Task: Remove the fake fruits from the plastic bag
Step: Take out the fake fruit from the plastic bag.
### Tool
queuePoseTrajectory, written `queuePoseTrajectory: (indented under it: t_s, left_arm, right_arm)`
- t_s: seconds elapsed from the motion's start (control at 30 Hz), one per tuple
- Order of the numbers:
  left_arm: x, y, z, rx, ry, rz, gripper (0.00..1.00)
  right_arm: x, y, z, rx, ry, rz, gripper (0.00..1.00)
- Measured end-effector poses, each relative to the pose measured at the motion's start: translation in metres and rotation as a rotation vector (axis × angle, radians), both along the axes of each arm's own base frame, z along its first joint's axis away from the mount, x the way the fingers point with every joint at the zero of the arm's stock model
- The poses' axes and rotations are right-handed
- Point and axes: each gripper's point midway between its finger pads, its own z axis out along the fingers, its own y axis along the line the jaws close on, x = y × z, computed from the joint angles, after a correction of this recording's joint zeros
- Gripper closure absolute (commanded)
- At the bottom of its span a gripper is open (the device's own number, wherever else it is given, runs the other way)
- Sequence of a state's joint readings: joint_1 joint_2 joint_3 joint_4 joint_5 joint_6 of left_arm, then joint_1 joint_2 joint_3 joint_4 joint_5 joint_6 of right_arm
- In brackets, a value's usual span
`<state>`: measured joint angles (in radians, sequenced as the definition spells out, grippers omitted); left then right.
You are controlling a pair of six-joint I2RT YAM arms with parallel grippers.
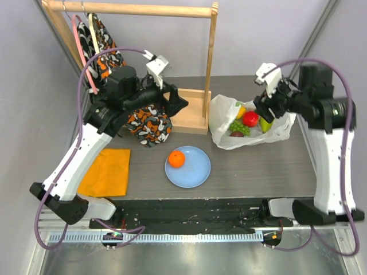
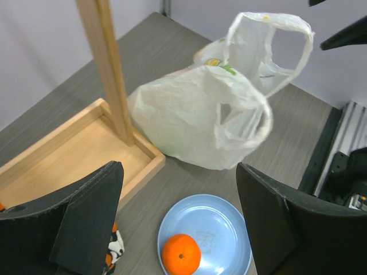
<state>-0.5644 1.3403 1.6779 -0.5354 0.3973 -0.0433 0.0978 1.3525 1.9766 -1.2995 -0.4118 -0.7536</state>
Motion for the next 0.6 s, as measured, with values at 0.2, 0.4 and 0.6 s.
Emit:
queuePoseTrajectory:
  t_s: [0.2,0.4,0.6]
  left_arm:
    - [-0.018,-0.045,-0.033,0.084,0.031,-0.139,0.16]
    - [-0.044,-0.069,-0.054,0.149,0.047,-0.238,0.16]
    - [-0.042,-0.056,-0.051,0.170,0.012,-0.195,0.15]
  right_arm:
    - [-0.063,-0.024,-0.063,-0.057,0.110,-0.105,0.40]
    - [-0.025,-0.033,-0.155,-0.107,0.390,-0.221,0.35]
    - [0.039,-0.036,-0.196,-0.100,0.444,-0.351,0.16]
